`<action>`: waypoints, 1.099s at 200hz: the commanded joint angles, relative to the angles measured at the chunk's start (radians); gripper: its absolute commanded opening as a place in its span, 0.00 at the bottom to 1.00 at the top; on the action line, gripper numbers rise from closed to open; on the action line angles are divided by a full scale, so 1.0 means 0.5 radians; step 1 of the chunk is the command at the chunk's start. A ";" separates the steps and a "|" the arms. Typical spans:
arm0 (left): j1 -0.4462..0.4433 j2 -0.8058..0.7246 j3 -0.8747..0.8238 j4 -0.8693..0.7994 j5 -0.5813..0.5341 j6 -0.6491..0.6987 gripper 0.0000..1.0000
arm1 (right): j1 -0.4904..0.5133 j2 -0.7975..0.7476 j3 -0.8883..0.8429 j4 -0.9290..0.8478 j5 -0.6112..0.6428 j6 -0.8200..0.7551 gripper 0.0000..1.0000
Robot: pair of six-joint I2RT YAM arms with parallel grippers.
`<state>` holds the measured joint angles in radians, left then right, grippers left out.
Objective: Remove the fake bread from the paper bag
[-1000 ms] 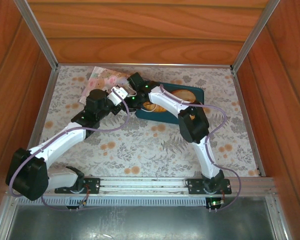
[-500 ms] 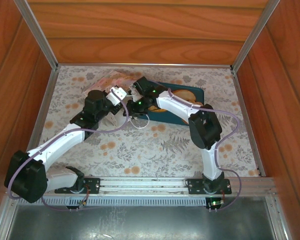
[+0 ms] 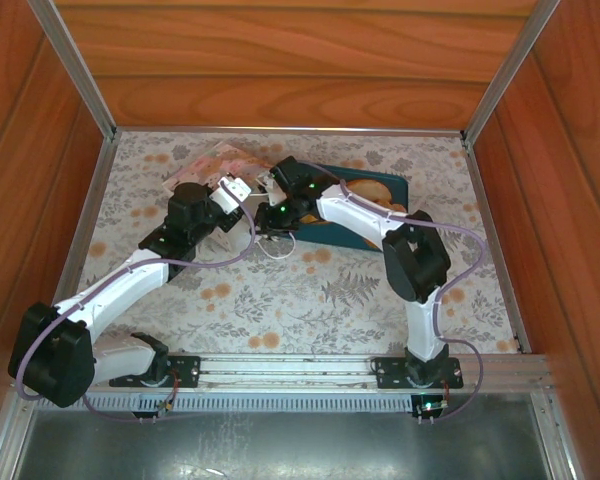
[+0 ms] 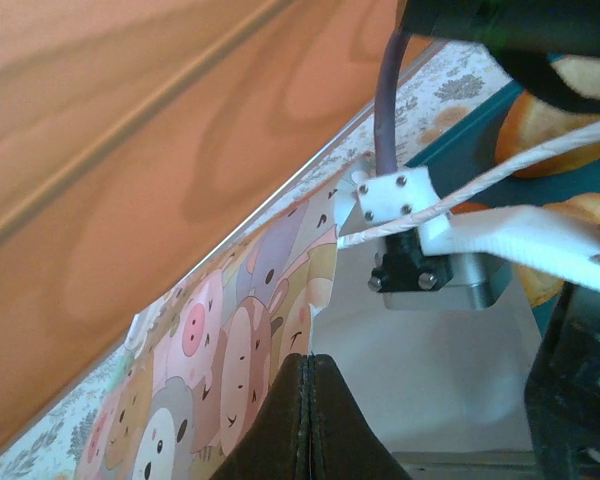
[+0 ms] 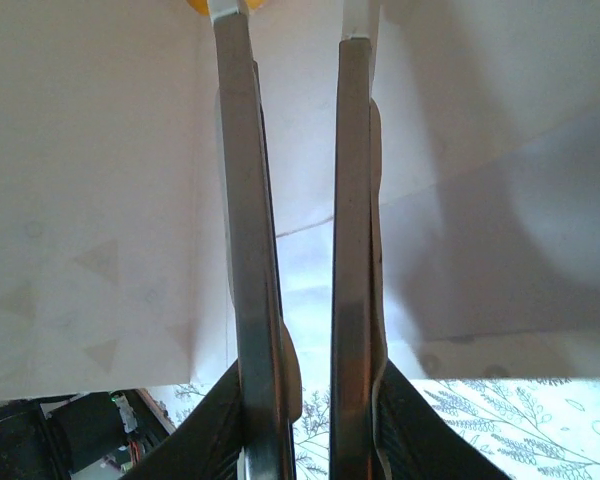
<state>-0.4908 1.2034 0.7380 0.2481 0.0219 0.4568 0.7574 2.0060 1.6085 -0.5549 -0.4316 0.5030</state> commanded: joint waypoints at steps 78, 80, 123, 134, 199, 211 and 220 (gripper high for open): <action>0.018 0.050 0.150 0.035 -0.360 -0.073 0.00 | -0.051 -0.520 -0.177 -0.308 0.184 -0.088 0.00; 0.018 0.052 0.156 0.035 -0.367 -0.075 0.00 | -0.051 -0.526 -0.179 -0.314 0.185 -0.090 0.00; 0.022 0.126 0.251 0.019 -0.521 -0.108 0.00 | -0.057 -0.706 -0.199 -0.485 0.273 -0.104 0.00; 0.027 0.150 0.269 0.008 -0.555 -0.117 0.00 | -0.058 -0.784 -0.198 -0.542 0.325 -0.110 0.00; 0.099 0.225 0.345 -0.056 -0.623 -0.212 0.00 | -0.067 -1.099 -0.157 -0.851 0.666 -0.072 0.00; 0.116 0.232 0.351 -0.063 -0.636 -0.226 0.00 | -0.067 -1.152 -0.135 -0.924 0.735 -0.050 0.00; 0.131 0.235 0.361 -0.068 -0.647 -0.237 0.00 | -0.067 -1.190 -0.119 -0.983 0.786 -0.030 0.00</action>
<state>-0.4450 1.3094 0.8818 0.2306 -0.2680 0.3744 0.7311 1.4681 1.5124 -0.9550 -0.1390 0.4721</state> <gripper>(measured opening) 0.045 0.284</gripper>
